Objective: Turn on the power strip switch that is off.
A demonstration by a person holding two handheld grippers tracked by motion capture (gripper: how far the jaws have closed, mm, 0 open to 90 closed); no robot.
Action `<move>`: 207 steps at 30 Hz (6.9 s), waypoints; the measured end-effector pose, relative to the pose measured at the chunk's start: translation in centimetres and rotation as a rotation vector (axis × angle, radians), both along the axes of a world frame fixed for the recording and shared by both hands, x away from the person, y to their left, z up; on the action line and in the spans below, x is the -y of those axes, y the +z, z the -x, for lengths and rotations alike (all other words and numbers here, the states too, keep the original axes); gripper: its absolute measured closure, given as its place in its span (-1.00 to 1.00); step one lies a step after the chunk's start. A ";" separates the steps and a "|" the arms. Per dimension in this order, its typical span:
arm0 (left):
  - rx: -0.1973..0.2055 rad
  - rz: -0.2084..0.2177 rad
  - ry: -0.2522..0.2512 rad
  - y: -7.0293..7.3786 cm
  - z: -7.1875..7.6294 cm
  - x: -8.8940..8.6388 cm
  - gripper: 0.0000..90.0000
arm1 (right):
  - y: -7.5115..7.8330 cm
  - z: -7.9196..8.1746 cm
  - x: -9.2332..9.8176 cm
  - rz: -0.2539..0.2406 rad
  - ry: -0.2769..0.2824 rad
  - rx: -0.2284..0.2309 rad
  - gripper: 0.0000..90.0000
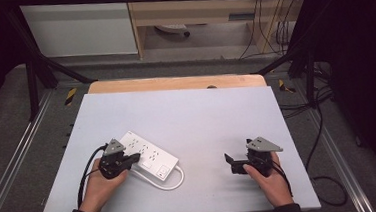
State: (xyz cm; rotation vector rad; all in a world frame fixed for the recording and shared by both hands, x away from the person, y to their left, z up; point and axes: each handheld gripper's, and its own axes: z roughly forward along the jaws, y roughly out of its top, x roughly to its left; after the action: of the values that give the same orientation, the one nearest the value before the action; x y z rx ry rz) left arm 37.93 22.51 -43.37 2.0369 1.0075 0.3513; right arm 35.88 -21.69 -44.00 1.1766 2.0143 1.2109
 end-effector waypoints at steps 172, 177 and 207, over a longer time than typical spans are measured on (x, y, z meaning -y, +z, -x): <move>0.249 0.268 0.051 6.9 2.3 -2.2 -0.83 | 0.0 0.0 0.3 -0.004 -0.002 0.005 -0.95; 0.260 0.257 0.070 7.0 2.5 -3.6 -0.84 | 0.1 0.0 0.3 -0.004 -0.001 0.006 -0.95; 0.109 0.108 0.273 0.9 2.5 -11.4 -0.83 | 0.1 0.1 0.5 0.000 -0.014 0.007 -0.95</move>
State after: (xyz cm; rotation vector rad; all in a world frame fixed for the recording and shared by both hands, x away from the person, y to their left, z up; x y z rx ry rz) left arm 35.46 33.87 -42.43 1.7667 1.2118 0.5334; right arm 35.82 -22.21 -43.88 1.1830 1.9978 1.2072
